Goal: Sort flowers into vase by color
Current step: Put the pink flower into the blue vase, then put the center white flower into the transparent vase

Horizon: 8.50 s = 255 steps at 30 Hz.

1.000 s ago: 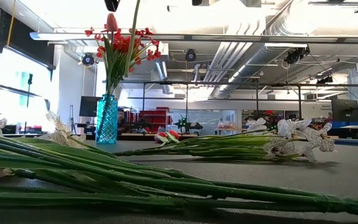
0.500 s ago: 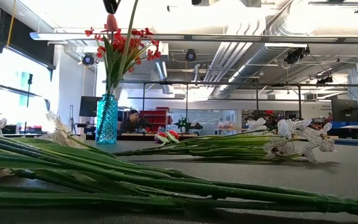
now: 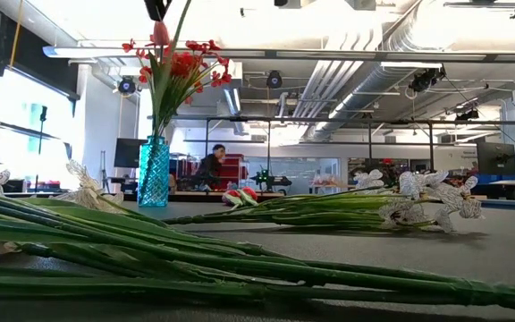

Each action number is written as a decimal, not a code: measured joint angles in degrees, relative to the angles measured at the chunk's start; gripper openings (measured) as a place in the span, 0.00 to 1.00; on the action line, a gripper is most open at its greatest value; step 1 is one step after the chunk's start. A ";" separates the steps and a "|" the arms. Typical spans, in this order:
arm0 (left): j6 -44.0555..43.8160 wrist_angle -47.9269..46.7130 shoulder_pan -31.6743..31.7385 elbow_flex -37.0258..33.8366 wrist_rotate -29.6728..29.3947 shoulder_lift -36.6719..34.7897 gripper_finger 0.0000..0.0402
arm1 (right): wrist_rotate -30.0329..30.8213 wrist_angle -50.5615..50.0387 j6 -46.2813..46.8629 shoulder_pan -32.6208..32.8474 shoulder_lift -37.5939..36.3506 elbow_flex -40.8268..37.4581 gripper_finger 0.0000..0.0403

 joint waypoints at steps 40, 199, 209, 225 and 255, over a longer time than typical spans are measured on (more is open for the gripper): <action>39.57 20.12 4.49 -28.03 -42.76 -43.51 0.00 | 16.15 -14.75 -0.53 -3.99 -2.34 -0.04 0.45; -7.93 3.90 -0.63 3.18 20.86 30.99 0.52 | 3.36 -58.75 65.13 27.44 8.11 0.00 0.45; -8.58 3.57 -0.97 3.52 17.84 32.04 0.52 | 2.85 -59.29 63.48 27.04 8.11 0.00 0.45; -6.13 3.76 -0.45 3.71 17.70 36.91 0.52 | 1.11 -60.50 60.95 26.99 8.11 0.00 0.45; -2.94 -15.87 -0.49 23.08 15.41 48.76 0.52 | 7.61 -62.32 54.55 22.69 -2.97 0.00 0.45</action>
